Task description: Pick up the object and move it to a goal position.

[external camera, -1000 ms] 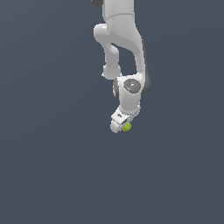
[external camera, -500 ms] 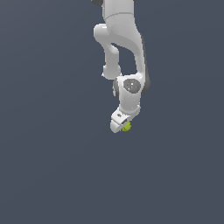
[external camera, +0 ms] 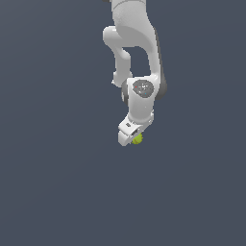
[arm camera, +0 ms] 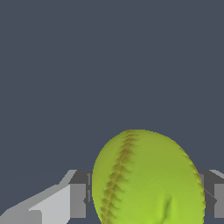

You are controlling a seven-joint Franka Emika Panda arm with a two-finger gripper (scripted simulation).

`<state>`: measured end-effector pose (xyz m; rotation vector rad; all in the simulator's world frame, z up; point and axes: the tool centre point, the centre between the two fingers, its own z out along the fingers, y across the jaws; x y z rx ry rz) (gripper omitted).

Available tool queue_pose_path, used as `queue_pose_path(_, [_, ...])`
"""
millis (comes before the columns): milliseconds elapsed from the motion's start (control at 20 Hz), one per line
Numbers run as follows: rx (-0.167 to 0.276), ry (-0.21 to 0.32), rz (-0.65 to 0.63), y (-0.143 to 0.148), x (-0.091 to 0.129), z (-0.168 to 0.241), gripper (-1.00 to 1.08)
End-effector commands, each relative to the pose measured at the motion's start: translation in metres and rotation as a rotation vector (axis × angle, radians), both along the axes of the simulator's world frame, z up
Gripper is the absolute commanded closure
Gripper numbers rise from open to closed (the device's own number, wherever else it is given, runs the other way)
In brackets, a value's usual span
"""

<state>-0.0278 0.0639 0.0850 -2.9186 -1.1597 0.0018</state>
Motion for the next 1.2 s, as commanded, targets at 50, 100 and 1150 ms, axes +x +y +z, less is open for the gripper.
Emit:
queue_pose_path(50, [0.001, -0.002, 0.0, -0.008, 0.014, 0.025, 1.08])
queue_pose_path(100, [0.001, -0.002, 0.0, -0.01, 0.018, 0.033, 1.08])
queue_pose_path(1150, [0.001, -0.002, 0.001, -0.061, 0.108, 0.19, 1.08])
